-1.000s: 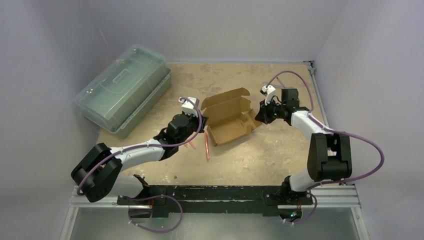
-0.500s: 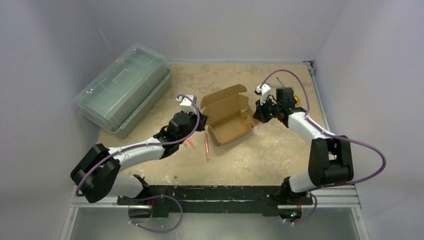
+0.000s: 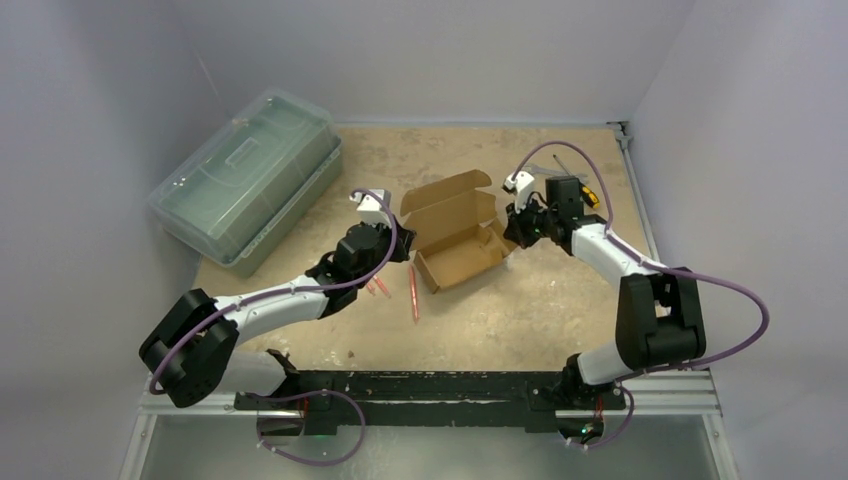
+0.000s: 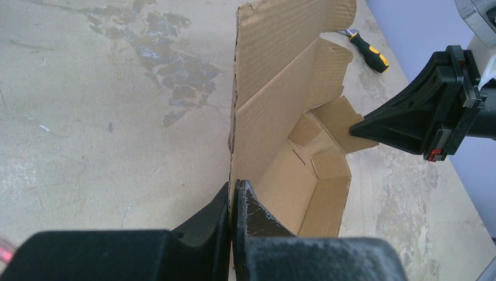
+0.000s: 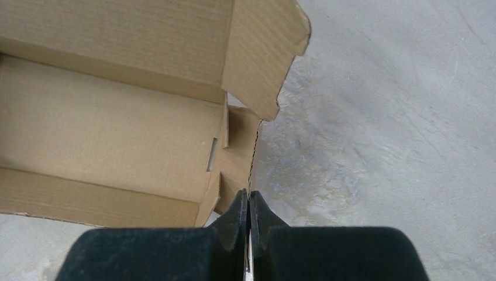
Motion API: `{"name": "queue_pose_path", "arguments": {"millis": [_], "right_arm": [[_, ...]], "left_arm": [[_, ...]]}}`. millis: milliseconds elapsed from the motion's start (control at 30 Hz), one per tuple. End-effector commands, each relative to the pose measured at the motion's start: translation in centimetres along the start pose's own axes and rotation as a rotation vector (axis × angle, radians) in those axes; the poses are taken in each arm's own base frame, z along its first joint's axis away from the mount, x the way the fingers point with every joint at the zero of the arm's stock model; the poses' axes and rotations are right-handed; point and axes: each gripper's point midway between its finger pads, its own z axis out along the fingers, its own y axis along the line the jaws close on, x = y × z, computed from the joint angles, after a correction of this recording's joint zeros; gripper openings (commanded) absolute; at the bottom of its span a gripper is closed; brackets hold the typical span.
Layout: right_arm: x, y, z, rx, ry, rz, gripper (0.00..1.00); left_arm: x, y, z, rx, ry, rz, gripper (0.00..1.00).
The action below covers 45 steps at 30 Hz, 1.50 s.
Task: Fold the paper box
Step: Fold the paper box at the center of the board.
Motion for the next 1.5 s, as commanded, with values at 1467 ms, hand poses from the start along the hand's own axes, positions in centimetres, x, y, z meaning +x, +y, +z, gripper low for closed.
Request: {"name": "queue_pose_path", "arguments": {"millis": [1467], "right_arm": [[-4.5, 0.1, 1.9, 0.130, 0.029, -0.214, 0.15]], "left_arm": [[1.0, -2.3, 3.3, 0.202, -0.118, 0.240, 0.00]]}}
